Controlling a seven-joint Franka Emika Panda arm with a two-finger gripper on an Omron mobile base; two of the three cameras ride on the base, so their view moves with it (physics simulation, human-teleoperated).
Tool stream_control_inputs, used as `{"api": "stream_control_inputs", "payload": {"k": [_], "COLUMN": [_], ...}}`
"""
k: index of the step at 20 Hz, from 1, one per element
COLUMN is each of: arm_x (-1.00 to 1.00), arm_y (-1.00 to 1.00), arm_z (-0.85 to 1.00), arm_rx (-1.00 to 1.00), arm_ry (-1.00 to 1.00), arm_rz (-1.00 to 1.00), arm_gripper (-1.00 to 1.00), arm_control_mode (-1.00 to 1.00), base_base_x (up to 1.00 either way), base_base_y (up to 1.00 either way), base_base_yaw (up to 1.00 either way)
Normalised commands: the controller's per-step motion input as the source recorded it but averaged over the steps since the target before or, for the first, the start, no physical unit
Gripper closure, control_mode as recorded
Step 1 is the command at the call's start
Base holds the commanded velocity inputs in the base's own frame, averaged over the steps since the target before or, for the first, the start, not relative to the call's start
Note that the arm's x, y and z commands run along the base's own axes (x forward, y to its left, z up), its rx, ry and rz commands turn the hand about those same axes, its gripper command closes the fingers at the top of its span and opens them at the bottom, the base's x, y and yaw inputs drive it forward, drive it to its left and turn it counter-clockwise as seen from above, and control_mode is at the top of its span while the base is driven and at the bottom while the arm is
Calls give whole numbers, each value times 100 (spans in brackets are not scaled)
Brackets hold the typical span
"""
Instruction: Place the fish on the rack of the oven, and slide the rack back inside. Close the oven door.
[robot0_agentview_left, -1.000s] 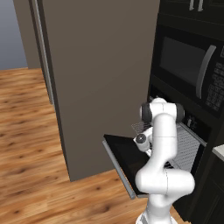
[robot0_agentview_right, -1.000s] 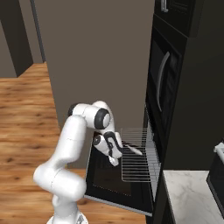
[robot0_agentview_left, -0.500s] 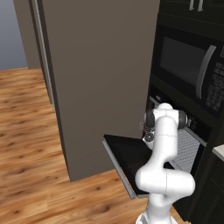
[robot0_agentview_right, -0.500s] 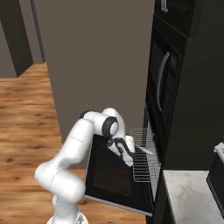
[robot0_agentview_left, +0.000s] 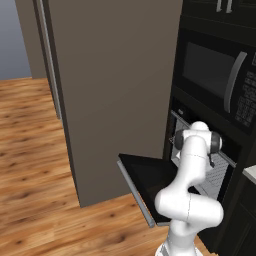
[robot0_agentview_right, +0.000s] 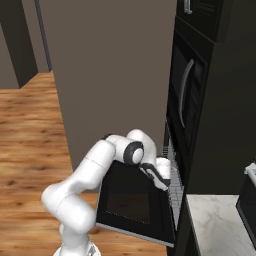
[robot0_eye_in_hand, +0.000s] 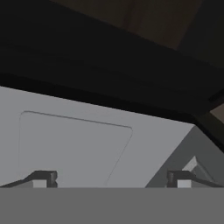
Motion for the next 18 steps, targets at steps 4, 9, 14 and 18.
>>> {"api": "stream_control_inputs", "payload": {"k": [4,9,14,18], "arm_x": [-7,-47,-73,-72], "arm_y": [-14,70,100,100], "arm_z": [26,23,0,16], "arm_rx": [0,0,-2,0], "arm_ry": [-3,-1,-9,-25], "arm_rz": [0,5,7,2], "arm_gripper": [-100,-100,-100,-100], "arm_control_mode": [-100,-100,-100,-100], "base_base_x": [0,0,0,0], "base_base_y": [0,0,0,0], "base_base_yaw": [0,0,0,0]}}
